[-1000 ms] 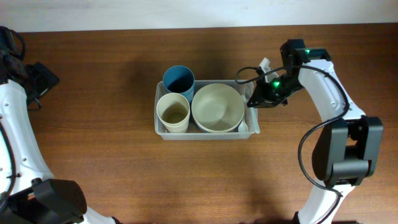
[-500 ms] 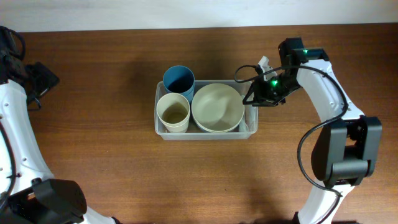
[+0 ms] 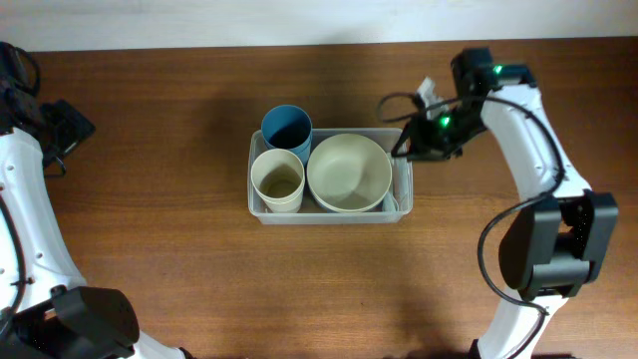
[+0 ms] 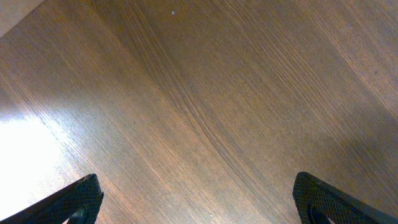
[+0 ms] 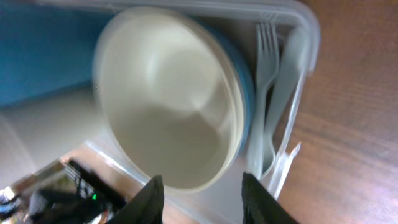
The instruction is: Pack container
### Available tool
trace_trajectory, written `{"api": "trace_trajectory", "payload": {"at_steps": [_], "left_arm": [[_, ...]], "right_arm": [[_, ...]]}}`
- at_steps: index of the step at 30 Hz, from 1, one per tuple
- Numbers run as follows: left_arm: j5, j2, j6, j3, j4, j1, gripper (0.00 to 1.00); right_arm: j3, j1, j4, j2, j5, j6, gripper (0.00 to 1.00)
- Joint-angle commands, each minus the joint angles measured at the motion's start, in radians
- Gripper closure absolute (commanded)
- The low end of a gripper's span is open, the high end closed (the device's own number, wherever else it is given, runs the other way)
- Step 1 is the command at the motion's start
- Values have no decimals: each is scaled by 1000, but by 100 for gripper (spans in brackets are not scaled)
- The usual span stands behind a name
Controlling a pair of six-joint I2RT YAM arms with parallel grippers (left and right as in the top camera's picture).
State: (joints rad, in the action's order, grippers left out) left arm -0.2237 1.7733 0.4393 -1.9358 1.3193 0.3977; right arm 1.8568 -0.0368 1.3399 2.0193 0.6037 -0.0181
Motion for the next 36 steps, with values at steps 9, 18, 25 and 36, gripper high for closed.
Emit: {"api": "trace_trajectory", "payload": {"at_steps": [9, 18, 25, 36], "left_arm": [[-1, 6, 13, -15, -2, 3, 0], [-1, 6, 13, -15, -2, 3, 0], [-1, 6, 13, -15, -2, 3, 0], [-1, 6, 13, -15, -2, 3, 0]], "right_arm": [[538, 105, 359, -48, -753, 179, 43], [535, 130, 358, -70, -766, 244, 1], [535, 130, 358, -70, -766, 244, 1], [535, 130, 358, -70, -766, 244, 1]]}}
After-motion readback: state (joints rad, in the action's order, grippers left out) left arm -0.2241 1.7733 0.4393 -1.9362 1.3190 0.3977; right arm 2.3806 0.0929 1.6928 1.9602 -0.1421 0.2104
